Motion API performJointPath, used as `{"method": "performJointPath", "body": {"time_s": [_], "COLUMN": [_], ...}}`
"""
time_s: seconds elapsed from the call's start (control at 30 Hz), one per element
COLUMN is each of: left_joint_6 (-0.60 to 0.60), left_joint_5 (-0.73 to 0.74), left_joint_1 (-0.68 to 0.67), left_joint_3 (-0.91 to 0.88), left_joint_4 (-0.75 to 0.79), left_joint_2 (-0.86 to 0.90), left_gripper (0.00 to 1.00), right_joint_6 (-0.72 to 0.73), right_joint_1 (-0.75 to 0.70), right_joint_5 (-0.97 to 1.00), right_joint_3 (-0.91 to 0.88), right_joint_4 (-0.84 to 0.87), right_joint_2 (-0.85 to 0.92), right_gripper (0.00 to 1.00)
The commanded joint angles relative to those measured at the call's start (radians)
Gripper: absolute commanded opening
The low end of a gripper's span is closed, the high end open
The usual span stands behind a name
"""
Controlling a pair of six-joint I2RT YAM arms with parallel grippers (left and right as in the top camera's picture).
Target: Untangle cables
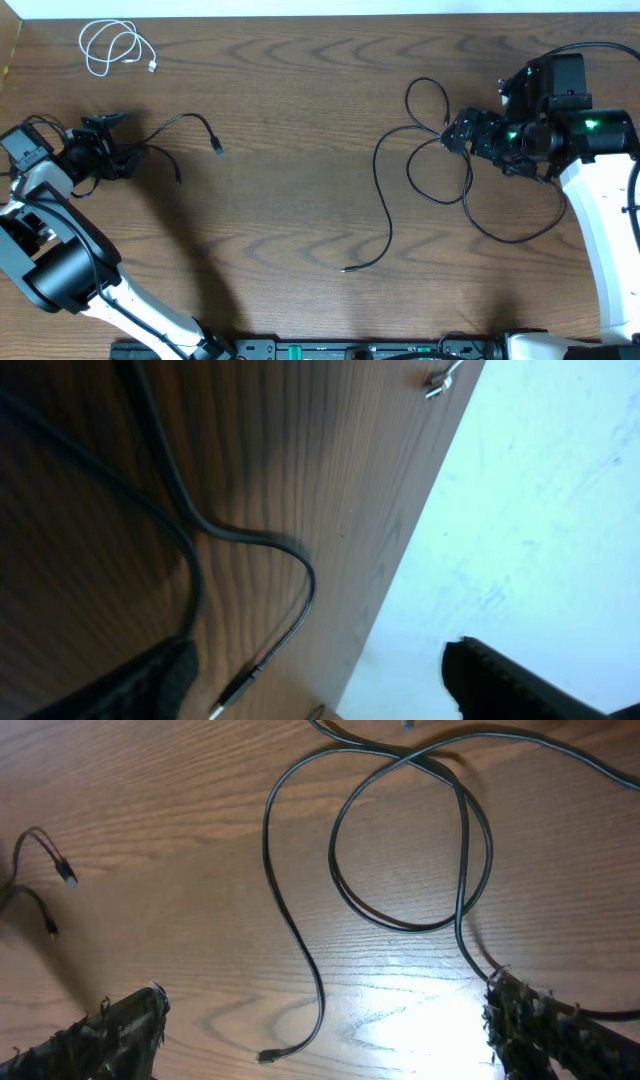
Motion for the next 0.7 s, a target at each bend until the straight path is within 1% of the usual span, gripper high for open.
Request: {"method": "performJointPath", "body": {"time_s": [0.0, 0.07, 0.1, 0.23, 0.3, 0.37, 0.43, 0.5, 0.57, 0.67], "left_joint_6": [0.039, 0.066, 0.106, 0.212, 0.261, 0.334, 0.402, 0.474, 0.532, 0.592], "left_joint_5": [-0.009, -0.054, -0.113, -0.298, -0.438, -0.621, -0.814, -0.952, -1.012, -1.022], "left_joint_1": [-0.002, -0.002, -0.002, -0.002, -0.001, -0.001, -0.001, 0.001, 0.007, 0.026], "left_joint_3": [0.010, 0.016, 0.019, 0.019, 0.019, 0.019, 0.018, 0.018, 0.019, 0.019], "left_joint_4": [0.001, 0.001, 0.001, -0.013, -0.057, -0.116, -0.169, -0.197, -0.195, -0.158], "left_joint_2": [-0.069, -0.118, -0.169, -0.263, -0.295, -0.310, -0.306, -0.290, -0.272, -0.263], "left_gripper": [0.93, 0.95, 0.95, 0.95, 0.95, 0.95, 0.95, 0.95, 0.95, 0.95], "right_joint_6": [-0.009, -0.009, -0.009, -0.010, -0.010, -0.010, -0.010, -0.009, -0.009, -0.009], "right_joint_1": [0.010, 0.010, 0.010, 0.010, 0.010, 0.010, 0.010, 0.010, 0.010, 0.010], "right_joint_5": [0.008, 0.008, 0.008, 0.008, 0.008, 0.008, 0.008, 0.008, 0.008, 0.008], "right_joint_3": [-0.006, -0.006, -0.006, -0.006, -0.006, -0.006, -0.006, -0.006, -0.006, -0.006], "right_joint_4": [0.001, -0.002, -0.005, -0.013, -0.015, -0.015, -0.015, -0.014, -0.012, -0.011], "right_joint_2": [0.002, 0.002, 0.002, 0.002, 0.002, 0.002, 0.002, 0.002, 0.002, 0.002], "right_gripper": [0.99, 0.99, 0.99, 0.99, 0.99, 0.99, 0.99, 0.99, 0.99, 0.99]}}
